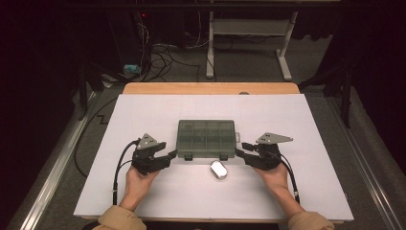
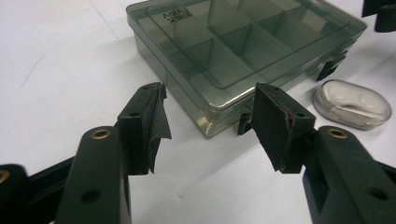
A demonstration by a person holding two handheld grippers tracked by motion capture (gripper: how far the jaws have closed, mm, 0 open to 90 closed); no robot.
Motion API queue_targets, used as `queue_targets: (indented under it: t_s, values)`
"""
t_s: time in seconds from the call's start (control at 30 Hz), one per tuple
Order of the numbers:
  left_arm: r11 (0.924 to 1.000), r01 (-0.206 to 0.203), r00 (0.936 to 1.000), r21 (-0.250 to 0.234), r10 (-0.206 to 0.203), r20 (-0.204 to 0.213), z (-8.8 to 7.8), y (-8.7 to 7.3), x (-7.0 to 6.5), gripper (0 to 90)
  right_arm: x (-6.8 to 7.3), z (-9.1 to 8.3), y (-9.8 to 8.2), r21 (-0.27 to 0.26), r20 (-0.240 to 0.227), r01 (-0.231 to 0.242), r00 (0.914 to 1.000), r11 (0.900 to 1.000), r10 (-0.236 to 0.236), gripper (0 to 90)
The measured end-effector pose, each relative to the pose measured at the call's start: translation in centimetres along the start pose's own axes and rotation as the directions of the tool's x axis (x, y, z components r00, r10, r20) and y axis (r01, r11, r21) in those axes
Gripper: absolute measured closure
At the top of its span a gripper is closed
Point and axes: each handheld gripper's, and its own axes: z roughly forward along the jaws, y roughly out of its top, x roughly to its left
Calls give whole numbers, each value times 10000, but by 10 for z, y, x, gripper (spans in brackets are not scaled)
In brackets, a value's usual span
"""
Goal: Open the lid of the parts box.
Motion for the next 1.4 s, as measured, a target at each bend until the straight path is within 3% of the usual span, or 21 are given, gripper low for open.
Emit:
queue_targets:
  t_s: [0.2, 0.43, 0.77, 1.0, 1.4]
  values:
    - [9983, -461, 9989, 362, 459, 65, 0, 5, 0, 481, -4, 0, 2, 549, -148, 251, 9996, 9982, -243, 646]
    - [9932, -617, 9981, 987, 611, 88, 2, 8, 2, 565, -6, -1, 6, 1177, -187, 454, 9989, 9920, -435, 729]
    - [9748, -973, 9952, 2007, 973, 100, 5, 11, 6, 657, -9, 1, 13, 1978, -330, 752, 9970, 9774, -700, 810]
    - [9572, -1281, 9914, 2595, 1305, 82, 10, 14, 4, 721, -5, 9, 14, 2625, -572, 1137, 9931, 9582, -1021, 874]
    - [9468, -1397, 9899, 2899, 1410, 162, 17, 14, 3, 779, -2, 13, 14, 2829, -685, 1302, 9910, 9503, -1154, 900]
